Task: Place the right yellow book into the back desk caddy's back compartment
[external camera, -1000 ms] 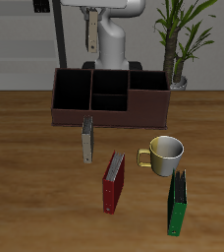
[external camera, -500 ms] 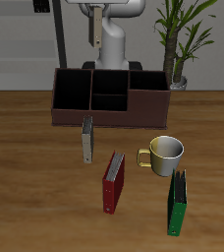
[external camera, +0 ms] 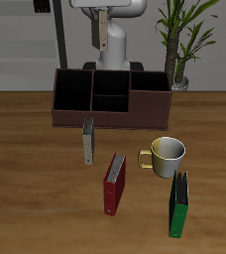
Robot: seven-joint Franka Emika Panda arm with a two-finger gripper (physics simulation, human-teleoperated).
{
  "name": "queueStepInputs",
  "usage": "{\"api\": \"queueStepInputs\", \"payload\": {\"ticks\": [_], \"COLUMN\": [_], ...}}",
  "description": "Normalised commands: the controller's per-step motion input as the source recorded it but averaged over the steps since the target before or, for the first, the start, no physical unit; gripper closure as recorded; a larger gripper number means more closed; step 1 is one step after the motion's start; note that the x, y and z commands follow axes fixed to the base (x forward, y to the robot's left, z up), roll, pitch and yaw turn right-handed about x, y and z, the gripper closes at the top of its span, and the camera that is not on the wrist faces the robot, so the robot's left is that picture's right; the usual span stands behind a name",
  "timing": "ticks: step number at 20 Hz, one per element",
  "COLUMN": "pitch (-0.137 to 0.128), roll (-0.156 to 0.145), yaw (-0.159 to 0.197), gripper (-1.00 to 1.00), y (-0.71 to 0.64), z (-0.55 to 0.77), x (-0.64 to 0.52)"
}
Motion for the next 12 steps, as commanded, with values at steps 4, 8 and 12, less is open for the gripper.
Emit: {"api": "queueStepInputs", "payload": {"ticks": [4, 8, 12], "pitch": [0.033, 0.029, 0.025], "roll": [0.034, 0.022, 0.013], "yaw": [0.153, 0.148, 0.166], "gripper": [1.0, 1.0, 1.0], "y": [0.16, 0.12, 0.1], "z": [-0.13, -0.1, -0.07], "x": [-0.15, -0.08, -0.01]}}
